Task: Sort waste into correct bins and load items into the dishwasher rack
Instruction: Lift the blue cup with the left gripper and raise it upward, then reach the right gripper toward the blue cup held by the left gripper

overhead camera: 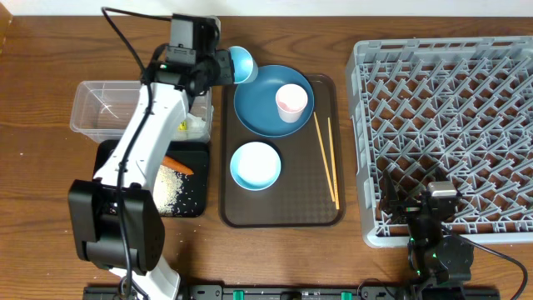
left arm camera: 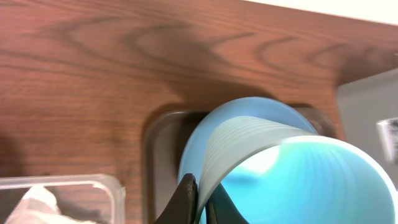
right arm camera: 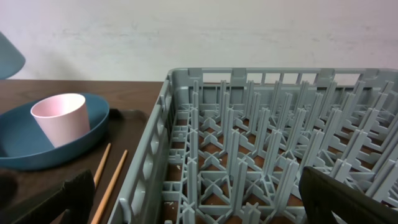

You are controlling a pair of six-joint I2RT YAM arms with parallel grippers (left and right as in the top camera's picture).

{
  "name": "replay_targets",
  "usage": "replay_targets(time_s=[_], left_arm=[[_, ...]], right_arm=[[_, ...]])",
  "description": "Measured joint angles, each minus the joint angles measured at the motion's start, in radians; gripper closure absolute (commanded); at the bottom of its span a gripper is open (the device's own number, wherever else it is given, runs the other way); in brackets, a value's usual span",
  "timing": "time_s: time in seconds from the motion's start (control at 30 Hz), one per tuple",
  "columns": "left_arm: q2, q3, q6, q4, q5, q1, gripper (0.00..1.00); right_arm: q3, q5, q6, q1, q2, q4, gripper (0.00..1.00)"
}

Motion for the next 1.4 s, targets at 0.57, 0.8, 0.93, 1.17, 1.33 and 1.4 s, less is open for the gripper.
replay_targets(time_s=[0.57, 0.8, 0.93, 1.17, 1.33, 1.4], left_arm=[[0.000, 0.000, -0.155, 0.370, 0.710, 0.180, 0.94], [0.000, 0.000, -0.241, 0.457, 0.915, 0.213, 0.94], [0.000, 0.000, -0.256, 0.473, 0.958, 0.215, 0.94], [0.000, 0.000, -0.293, 0.541, 0.963, 0.214, 0.94], [0.000, 0.000, -0.317, 0.547, 0.929, 0.215, 0.94], [0.000, 0.000, -0.329, 0.565, 0.918, 0.215, 0.94]], right_arm=[[0.000, 0.002, 0.000, 0.000, 0.000, 0.005, 0.01], [0.000, -0.027, 0.000, 0.000, 0.000, 0.093, 0.01], [0.000, -0.059, 0.000, 0.000, 0.002, 0.098, 0.01], [0.139, -0.101, 0.000, 0.000, 0.172, 0.098, 0.01], [0.376, -0.144, 0.000, 0.000, 0.464, 0.105, 0.01], [0.499, -0.180, 0.000, 0.000, 0.618, 0.092, 0.01]])
